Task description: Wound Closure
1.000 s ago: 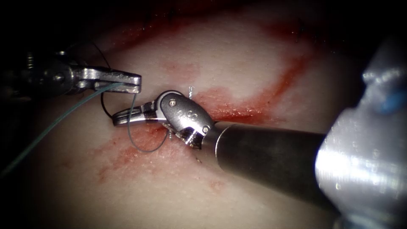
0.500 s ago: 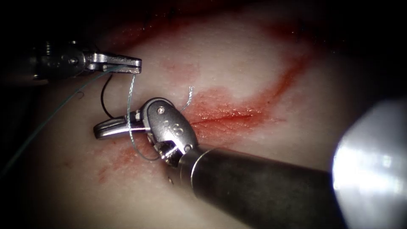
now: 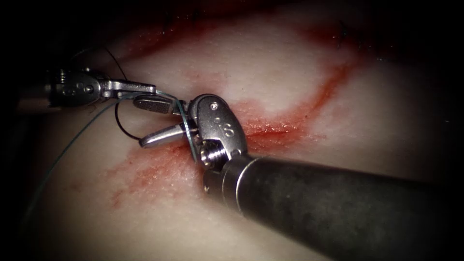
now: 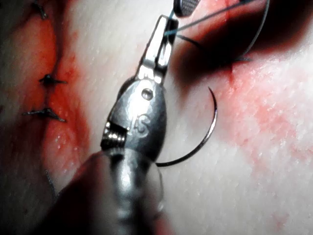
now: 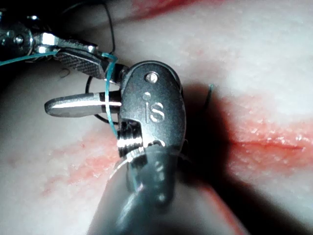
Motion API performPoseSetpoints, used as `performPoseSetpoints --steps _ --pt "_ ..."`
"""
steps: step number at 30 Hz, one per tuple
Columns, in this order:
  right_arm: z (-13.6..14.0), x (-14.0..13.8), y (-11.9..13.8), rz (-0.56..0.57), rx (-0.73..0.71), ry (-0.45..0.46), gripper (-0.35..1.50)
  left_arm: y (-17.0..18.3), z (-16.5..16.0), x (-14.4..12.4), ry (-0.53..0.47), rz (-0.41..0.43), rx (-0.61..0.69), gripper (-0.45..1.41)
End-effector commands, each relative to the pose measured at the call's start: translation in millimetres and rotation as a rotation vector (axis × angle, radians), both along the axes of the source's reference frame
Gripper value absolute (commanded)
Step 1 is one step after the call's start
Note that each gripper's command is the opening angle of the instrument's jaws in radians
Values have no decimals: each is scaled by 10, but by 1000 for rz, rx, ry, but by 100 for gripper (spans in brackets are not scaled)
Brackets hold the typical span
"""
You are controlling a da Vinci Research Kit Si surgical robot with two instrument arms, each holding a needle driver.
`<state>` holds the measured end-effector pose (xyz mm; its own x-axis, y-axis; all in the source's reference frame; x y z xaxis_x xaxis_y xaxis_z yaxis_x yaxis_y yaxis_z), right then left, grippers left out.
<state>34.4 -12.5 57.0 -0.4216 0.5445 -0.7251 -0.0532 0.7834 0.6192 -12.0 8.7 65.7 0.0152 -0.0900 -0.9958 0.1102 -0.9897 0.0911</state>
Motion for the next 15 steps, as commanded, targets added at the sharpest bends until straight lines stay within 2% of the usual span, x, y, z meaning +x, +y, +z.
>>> performPoseSetpoints --steps 1,6,9,11,15 --pt "8 -1 3 4 3 -2 94 -2 8 -6 -6 0 4 -45" --pt "16 -28 17 58 27 -13 91 -13 21 -10 -4 -6 8 -45" --pt "22 -41 24 51 31 -17 88 -24 34 -21 3 -11 22 -45" --pt "33 -44 21 -21 28 -16 86 -43 52 -44 4 -5 46 -45" --pt "47 -45 16 -24 91 -38 83 -63 69 -71 24 27 59 -45"
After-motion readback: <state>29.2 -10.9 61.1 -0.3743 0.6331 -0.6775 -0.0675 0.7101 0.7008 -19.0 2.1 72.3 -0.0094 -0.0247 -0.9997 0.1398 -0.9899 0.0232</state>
